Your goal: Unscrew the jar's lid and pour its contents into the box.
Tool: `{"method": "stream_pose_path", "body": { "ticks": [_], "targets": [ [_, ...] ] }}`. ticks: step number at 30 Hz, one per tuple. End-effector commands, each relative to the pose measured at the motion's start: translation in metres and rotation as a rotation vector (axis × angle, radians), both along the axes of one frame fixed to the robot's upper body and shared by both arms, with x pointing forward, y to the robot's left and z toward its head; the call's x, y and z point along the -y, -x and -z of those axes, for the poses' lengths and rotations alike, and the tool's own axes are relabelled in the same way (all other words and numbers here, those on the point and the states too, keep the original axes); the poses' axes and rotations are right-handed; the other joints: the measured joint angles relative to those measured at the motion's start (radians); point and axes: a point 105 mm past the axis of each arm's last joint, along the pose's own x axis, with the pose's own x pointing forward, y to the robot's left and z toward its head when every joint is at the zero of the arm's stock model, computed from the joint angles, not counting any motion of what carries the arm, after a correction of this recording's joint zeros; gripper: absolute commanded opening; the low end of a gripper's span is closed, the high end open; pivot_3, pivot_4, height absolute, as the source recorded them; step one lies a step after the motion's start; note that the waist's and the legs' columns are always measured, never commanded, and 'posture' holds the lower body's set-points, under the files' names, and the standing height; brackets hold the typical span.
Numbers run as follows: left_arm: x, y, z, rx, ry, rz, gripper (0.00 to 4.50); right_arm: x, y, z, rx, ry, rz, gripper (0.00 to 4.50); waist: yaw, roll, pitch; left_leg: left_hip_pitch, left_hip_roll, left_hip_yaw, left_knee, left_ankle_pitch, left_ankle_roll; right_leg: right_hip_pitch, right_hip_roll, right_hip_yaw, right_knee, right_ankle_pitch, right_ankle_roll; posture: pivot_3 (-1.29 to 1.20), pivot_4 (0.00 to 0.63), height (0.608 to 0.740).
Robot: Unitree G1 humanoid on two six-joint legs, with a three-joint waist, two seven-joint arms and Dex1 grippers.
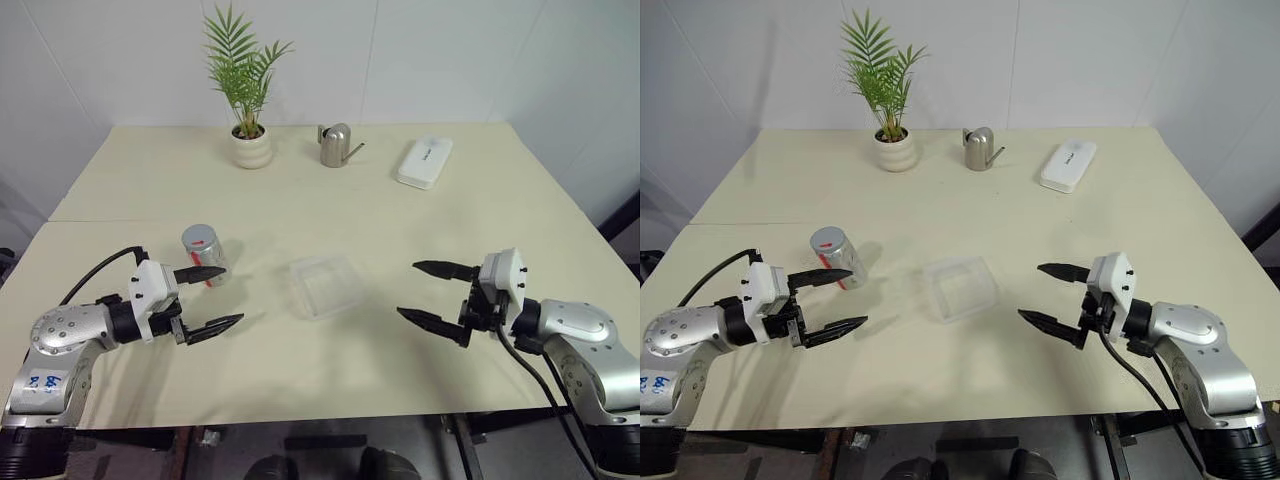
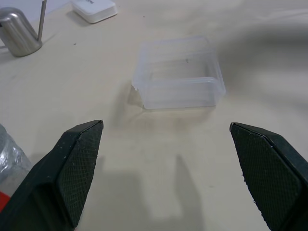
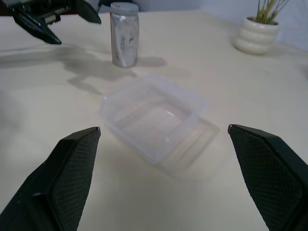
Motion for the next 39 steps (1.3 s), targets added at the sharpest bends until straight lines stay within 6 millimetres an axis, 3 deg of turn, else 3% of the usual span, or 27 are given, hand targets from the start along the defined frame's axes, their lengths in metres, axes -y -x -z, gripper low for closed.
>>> {"method": "stream_pose_path", "body": {
  "ticks": [1, 5, 8, 12, 17, 25, 33, 39],
  "targets": [
    [-0.010, 0.011, -0.005, 0.035, 0.001, -0.058, 4.49, -0.015, -0.003, -0.008, 0.039, -0.022, -0.062, 4.50, -0.002, 0.000, 0.000, 0.000, 0.001, 0.001, 0.000, 0.000, 0.000, 0.000, 0.000, 0.000, 0.000, 0.000, 0.000, 0.00, 0.150, 0.740],
    [-0.025, 0.020, 0.004, 0.046, 0.060, -0.231, 4.49, -0.027, -0.011, -0.012, 0.057, -0.037, -0.105, 4.50, 0.001, 0.000, 0.000, 0.000, 0.002, 0.001, 0.000, -0.001, -0.001, -0.001, 0.002, 0.001, -0.001, 0.000, 0.000, 0.00, 0.150, 0.740],
    [-0.034, 0.024, 0.012, 0.070, 0.116, -0.419, 4.49, -0.038, -0.021, -0.027, 0.090, -0.081, -0.130, 4.50, 0.003, 0.000, 0.000, 0.000, 0.002, 0.002, 0.000, -0.002, 0.000, -0.001, 0.001, 0.002, -0.001, 0.000, 0.000, 0.00, 0.150, 0.740],
    [-0.039, 0.014, 0.020, 0.132, 0.208, -0.693, 4.49, -0.060, -0.023, -0.039, 0.119, -0.099, -0.220, 4.50, 0.009, 0.000, 0.000, 0.000, 0.002, 0.002, 0.001, -0.002, 0.000, -0.001, 0.001, 0.002, -0.001, 0.000, 0.000, 0.00, 0.150, 0.740],
    [-0.032, -0.008, 0.021, 0.186, 0.307, -0.877, 4.49, -0.091, -0.016, -0.046, 0.145, -0.078, -0.356, 4.50, 0.010, -0.001, -0.001, 0.000, 0.002, 0.002, 0.001, -0.003, 0.000, -0.001, 0.001, 0.002, 0.001, 0.000, 0.000, 0.00, 0.150, 0.740],
    [-0.017, -0.042, 0.026, 0.206, 0.350, -0.930, 4.49, -0.115, -0.007, -0.051, 0.166, -0.088, -0.421, 4.50, 0.005, -0.001, -0.001, -0.001, 0.002, 0.003, 0.001, -0.003, 0.001, -0.002, 0.001, 0.001, 0.000, 0.000, 0.000, 0.00, 0.150, 0.740],
    [-0.002, -0.070, 0.018, 0.242, 0.349, -0.853, 4.49, -0.123, 0.000, -0.052, 0.150, -0.119, -0.425, 4.50, 0.005, -0.001, -0.001, -0.001, 0.002, 0.003, 0.002, -0.004, 0.000, -0.002, 0.001, 0.001, -0.001, 0.000, 0.000, 0.00, 0.150, 0.740],
    [-0.006, -0.082, 0.015, 0.269, 0.321, -0.869, 4.49, -0.123, 0.002, -0.050, 0.137, -0.132, -0.406, 4.50, 0.003, -0.002, -0.001, -0.001, 0.002, 0.003, 0.002, -0.004, 0.001, -0.002, 0.001, 0.000, -0.001, 0.000, 0.000, 0.00, 0.150, 0.740]
  ]
}}
